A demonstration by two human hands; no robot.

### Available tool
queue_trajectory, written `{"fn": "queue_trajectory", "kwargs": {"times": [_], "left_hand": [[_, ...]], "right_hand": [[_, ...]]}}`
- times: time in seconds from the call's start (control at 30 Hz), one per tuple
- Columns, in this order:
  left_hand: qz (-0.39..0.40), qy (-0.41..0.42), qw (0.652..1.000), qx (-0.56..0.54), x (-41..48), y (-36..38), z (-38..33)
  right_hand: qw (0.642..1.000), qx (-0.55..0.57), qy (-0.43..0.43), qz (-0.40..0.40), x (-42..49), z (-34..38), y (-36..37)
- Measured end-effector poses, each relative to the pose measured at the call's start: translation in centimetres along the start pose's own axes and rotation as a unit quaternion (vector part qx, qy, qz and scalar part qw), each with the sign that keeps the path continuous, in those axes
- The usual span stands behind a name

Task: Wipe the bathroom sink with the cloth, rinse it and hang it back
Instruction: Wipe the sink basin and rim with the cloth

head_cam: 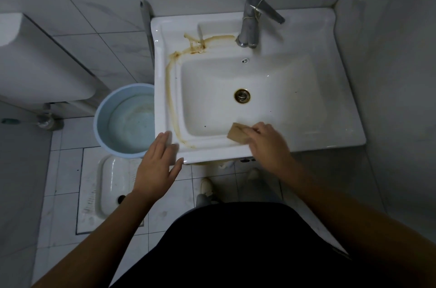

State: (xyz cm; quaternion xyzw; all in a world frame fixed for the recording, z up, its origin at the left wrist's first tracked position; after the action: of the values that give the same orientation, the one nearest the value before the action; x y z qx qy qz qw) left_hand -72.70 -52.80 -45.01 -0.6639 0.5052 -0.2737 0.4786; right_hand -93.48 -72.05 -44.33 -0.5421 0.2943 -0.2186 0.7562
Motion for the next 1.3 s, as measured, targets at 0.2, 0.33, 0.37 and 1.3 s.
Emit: {"fn": "queue_trajectory", "kwargs": {"times": [0.2, 0.33, 0.37, 1.3], "left_hand": [[-0.025, -0.051, 0.998, 0.017, 0.0, 0.1, -1.3], [-0.048, -0.106, 0.993, 0.029, -0.3, 0.1, -2.2], [-0.05, -0.119, 0.991, 0.029, -0.4, 0.1, -2.7], [-0.045, -0.2, 0.979, -0.008, -0.4, 0.3, -3.3]], "right_hand": [[0.99, -0.038, 0.131, -0.016, -3.0, -16.3, -2.8], [0.989, -0.055, 0.138, -0.008, -3.9, -22.0, -4.5], [0.991, -0.049, 0.125, -0.007, -3.9, -22.3, -4.7], [0.99, -0.002, 0.137, 0.024, -2.9, -17.5, -2.8]]}}
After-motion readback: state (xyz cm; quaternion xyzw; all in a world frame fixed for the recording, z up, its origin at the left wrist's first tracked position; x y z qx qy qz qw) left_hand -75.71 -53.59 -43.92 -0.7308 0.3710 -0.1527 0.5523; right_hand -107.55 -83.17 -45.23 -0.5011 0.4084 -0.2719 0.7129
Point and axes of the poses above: each hand's wrist, its own x-axis towards the middle knuckle, its own y-axis out of the palm, z = x × y, the point moved 10 cm from there along x, towards the middle knuckle, and after that the axes turned 3 degrees about -x, right-handed, at the moved point
